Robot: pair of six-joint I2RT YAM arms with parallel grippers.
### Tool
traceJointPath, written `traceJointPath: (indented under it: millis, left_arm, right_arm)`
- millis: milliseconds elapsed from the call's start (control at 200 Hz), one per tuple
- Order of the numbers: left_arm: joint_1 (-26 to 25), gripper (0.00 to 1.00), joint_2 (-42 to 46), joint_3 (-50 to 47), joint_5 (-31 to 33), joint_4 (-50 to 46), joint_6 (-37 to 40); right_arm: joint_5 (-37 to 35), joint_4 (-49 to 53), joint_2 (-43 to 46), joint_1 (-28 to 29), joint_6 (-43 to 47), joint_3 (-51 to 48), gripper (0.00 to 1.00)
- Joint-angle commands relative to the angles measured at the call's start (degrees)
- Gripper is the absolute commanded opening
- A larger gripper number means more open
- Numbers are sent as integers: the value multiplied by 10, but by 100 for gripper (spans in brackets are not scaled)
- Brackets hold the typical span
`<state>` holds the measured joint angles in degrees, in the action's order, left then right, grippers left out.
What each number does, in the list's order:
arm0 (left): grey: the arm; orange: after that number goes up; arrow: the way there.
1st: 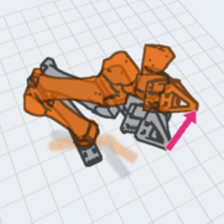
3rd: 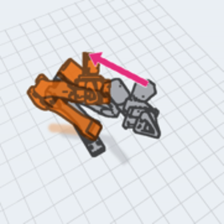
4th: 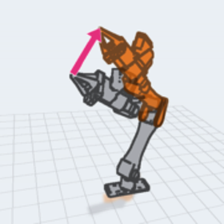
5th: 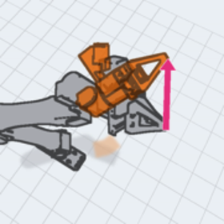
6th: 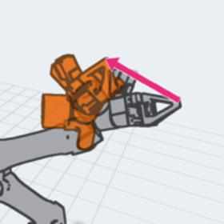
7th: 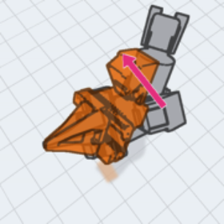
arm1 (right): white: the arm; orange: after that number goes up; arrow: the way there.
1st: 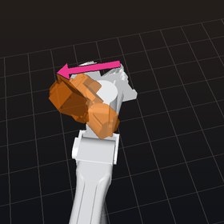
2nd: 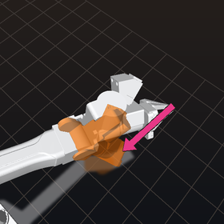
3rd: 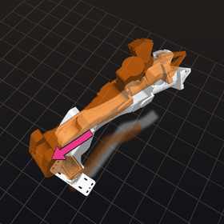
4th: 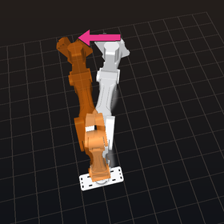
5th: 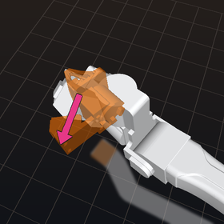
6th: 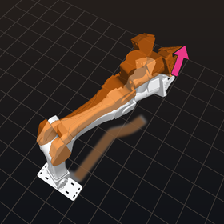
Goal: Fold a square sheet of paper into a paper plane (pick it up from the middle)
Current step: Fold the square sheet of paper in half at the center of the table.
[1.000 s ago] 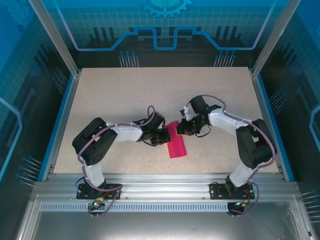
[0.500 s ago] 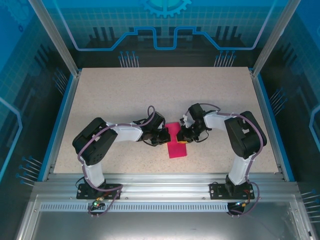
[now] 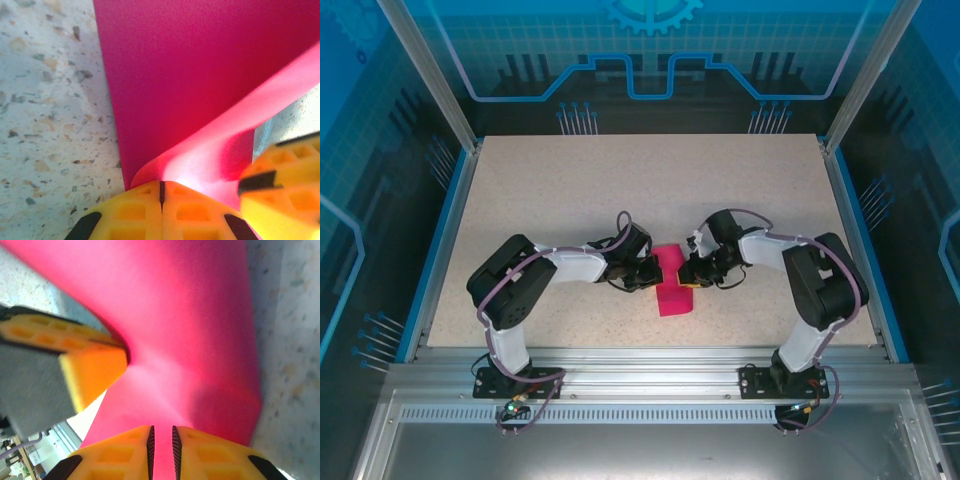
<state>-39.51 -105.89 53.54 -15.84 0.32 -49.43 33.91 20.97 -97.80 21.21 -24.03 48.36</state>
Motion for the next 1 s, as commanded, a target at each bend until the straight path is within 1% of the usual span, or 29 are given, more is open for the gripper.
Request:
traceJointPath:
  millis: [0,210,365,440,525,610,700,815,950,995]
  left_arm:
    - [-11,0,-33,-3,17,-45,7]
    - [-12,0,-35,-1,16,-44,8]
    - [-11,0,-34,-1,16,-47,10]
    - [-12,0,-34,0,17,-48,11]
    - [-12,0,-34,-1,17,-48,10]
    - [-12,0,-34,-2,17,-49,10]
    - [-11,0,-34,-3,16,-48,11]
    - [-12,0,-34,-3,17,-48,11]
    - [-11,0,-34,-2,16,-48,11]
    - [-11,0,-34,-1,17,-49,11]
  right_arm:
    - [15,-6,24,-6,-9,-24,20]
    - [-20,-24,-8,1,-39,-56,20]
    - [-44,-24,-30,1,-42,-63,17]
    - [-41,-15,-19,1,-37,-61,16]
    - [-28,-15,14,1,-33,-64,16]
    - [-11,-15,52,2,-29,-74,16]
    - [9,-18,73,5,-24,-87,18]
    - [8,-27,76,11,-31,-106,18]
    - [-6,-40,62,13,-45,-130,18]
    - [-21,-37,51,14,-46,-133,18]
